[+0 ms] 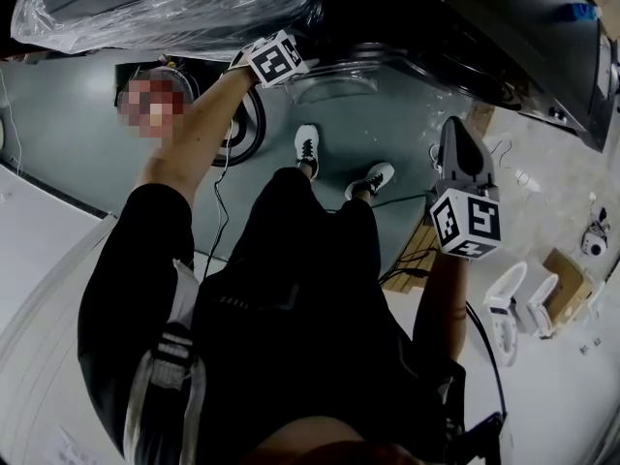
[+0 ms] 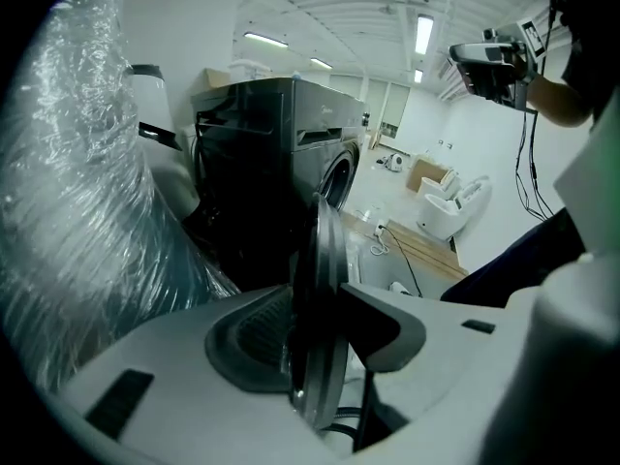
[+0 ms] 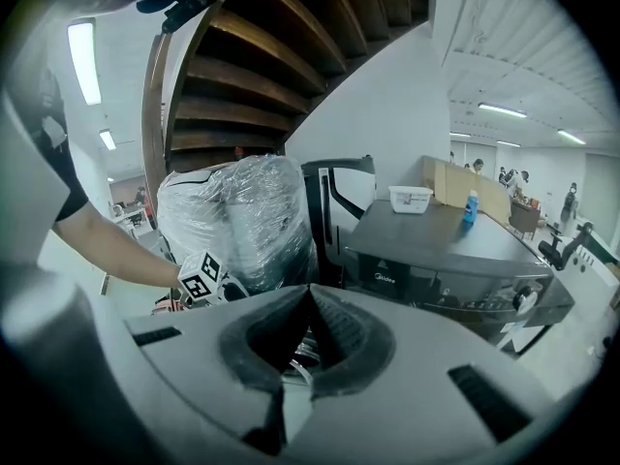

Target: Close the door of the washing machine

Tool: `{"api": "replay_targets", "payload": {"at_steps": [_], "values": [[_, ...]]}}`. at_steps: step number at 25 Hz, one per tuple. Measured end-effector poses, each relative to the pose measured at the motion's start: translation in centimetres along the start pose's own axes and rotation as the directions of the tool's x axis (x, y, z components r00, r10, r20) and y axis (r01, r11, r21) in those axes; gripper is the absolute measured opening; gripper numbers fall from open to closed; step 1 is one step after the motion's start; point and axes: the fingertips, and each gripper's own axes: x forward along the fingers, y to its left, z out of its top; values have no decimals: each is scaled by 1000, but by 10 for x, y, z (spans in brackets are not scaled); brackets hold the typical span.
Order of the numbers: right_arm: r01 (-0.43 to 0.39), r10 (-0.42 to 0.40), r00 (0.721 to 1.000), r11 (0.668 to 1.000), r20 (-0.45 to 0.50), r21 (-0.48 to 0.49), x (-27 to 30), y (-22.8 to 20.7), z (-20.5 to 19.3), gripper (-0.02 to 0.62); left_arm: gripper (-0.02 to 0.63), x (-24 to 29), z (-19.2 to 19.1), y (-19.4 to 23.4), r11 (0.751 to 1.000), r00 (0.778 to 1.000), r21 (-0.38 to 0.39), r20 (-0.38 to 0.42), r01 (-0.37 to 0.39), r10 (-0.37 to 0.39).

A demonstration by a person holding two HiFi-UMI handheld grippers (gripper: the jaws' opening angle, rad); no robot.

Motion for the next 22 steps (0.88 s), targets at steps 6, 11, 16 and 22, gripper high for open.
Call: {"api": "replay_targets", "payload": {"at_steps": [6,11,16,22], "values": [[-7,7,1000,1000,0,1,1,1,-2,5,137,1,-2,-4,1000,1000,24,2,-1,1],[0,0,1000,1000,-7,13,-3,-2,-9,5,137,-1,-1,-10,999,999,-6,1,-37,37],[11,-11,1000,999,0,32,-10,-12,-11,5,137,1,-3,-21,996,997,-49,7,-70,71],[28,-29,1000,998,6,53,-26,-27,-20,5,137,6,-6,-49,993,998,-93,-13,-68,67]]}}
